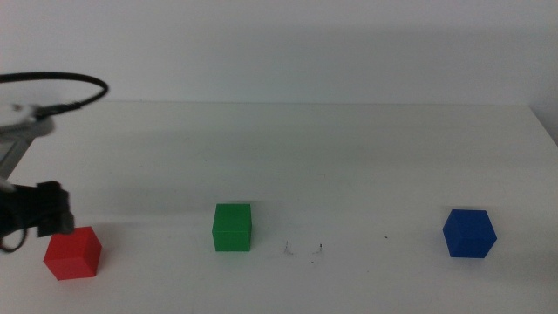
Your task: Stack red cubes first, then green, then blue cubes in a specific spot.
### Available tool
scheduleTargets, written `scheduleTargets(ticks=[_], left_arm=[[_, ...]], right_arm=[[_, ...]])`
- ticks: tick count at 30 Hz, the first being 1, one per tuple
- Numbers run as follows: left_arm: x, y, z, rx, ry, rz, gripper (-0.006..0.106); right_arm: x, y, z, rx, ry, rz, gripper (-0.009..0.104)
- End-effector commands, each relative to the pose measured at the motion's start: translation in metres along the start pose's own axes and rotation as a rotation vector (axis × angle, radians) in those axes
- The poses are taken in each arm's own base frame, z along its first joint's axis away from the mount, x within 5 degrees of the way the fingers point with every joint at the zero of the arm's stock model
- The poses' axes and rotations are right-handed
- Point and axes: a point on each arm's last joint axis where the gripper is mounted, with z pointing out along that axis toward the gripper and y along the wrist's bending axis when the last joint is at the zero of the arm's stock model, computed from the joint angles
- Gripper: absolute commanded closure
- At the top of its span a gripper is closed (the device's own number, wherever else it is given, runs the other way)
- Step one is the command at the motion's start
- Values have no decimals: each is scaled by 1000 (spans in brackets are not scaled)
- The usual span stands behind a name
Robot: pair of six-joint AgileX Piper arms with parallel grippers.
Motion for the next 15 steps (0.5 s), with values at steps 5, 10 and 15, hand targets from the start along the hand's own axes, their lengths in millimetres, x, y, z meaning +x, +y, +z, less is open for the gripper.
scheduleTargets(ticks=[5,10,15], left_arm=[[-22,0,41,-9,107,-6,7],[-30,3,67,-33,157,61,7],[-37,7,106,-58,164,78,7]], right_arm=[[0,0,0,4,-9,-19,2],[0,0,0,4,-9,-19,2],[0,0,0,4,-9,-19,2]])
